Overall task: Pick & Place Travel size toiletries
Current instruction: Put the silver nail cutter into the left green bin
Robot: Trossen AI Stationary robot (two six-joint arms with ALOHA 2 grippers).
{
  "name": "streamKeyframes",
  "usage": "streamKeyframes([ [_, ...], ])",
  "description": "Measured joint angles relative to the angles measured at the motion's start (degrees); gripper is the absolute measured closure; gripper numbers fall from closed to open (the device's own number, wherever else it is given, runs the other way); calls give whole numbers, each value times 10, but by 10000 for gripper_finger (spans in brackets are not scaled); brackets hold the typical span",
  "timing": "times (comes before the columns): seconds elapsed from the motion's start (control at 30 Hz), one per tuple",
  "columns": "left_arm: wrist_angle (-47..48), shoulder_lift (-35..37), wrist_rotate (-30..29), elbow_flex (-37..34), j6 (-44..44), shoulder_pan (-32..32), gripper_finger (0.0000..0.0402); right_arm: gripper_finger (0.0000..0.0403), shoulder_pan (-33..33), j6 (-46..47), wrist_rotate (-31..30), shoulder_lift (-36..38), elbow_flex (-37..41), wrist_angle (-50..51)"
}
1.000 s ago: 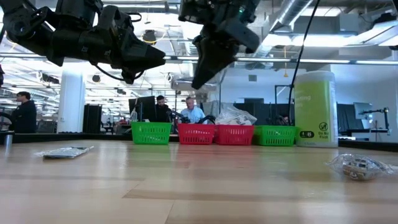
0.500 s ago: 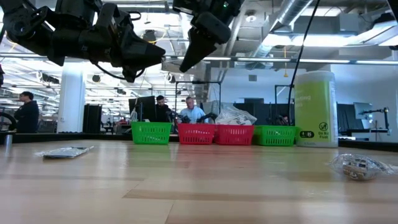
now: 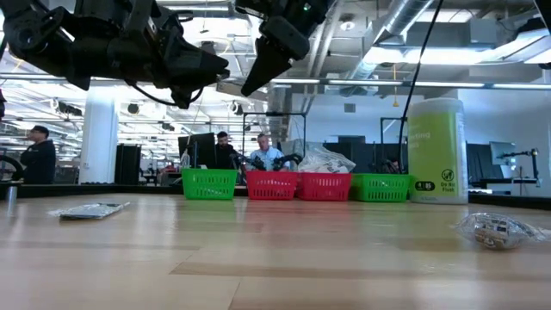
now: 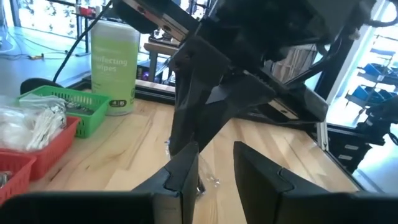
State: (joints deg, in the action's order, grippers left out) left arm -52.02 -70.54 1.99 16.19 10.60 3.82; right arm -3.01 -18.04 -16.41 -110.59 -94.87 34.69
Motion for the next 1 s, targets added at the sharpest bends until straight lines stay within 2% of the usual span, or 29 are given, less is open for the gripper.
streamKeyframes([
  [0.37,11,1,-40,2,-42,-9,304,401,8,-5,16,0,-10,1],
  [0.67,16,1,-46,2,-51,-9,241,401,10,-5,16,-1,-16,2],
  [0.77,18,1,-46,2,-88,-9,221,401,10,-5,15,-1,-16,0],
  [0.87,19,1,-55,1,-141,-13,212,401,8,-4,15,-1,-16,-1],
  [1.0,18,0,-75,1,-164,-13,211,401,8,-4,14,-1,-17,-1],
])
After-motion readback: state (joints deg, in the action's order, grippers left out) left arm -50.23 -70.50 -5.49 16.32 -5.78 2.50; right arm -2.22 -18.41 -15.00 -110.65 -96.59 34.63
